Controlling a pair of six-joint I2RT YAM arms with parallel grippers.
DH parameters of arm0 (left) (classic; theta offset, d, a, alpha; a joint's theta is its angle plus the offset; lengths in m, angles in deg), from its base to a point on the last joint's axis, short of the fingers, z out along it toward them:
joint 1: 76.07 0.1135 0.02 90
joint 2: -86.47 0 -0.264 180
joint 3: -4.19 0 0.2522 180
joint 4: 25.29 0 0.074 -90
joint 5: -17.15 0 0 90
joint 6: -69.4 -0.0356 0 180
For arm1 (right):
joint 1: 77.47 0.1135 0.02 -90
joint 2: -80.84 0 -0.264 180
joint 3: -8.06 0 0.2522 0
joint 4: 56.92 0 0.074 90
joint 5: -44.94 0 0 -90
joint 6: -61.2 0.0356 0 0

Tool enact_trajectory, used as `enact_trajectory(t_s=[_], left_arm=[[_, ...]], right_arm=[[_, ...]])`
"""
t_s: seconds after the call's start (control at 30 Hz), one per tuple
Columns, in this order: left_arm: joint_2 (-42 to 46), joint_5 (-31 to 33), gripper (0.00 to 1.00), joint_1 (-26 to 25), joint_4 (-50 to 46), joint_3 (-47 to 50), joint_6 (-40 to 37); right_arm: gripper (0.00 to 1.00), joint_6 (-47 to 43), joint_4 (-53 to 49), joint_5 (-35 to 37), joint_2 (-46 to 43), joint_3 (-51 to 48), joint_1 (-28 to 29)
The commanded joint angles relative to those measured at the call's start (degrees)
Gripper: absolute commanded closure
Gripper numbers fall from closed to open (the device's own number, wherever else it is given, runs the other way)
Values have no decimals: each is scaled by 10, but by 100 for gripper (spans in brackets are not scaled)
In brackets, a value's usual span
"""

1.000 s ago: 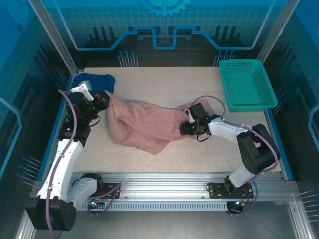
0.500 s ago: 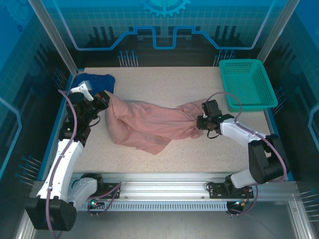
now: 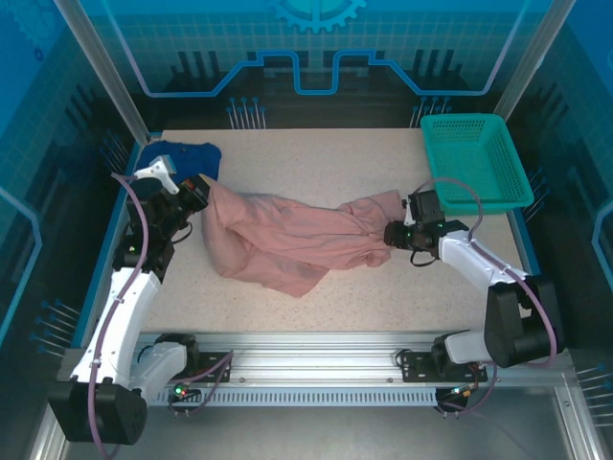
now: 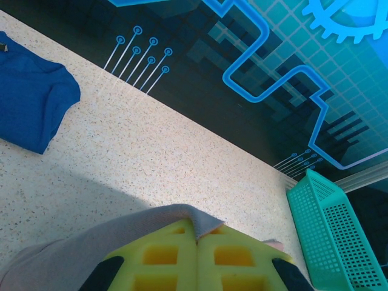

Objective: Fold the inside-out t-shirt
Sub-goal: Flatten out the T-shirt at the center of the table.

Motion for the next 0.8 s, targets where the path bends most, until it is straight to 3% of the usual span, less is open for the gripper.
enact_trajectory(t_s=[0.0,0.3,0.57,0.77], left_arm=[[3,2,100,6,8,7,-8],[2,-1,100,6,10,8,-7],[4,-2,100,6,9,9,-8],[5,0,100,6,8,9,-10]], right_arm=[[53,11,2,-60,18,-11,-3],[59,49,47,-113,34,-48,0],[69,49,69,-109,69,-32,1],[89,53,98,-111,56,-30,-1]])
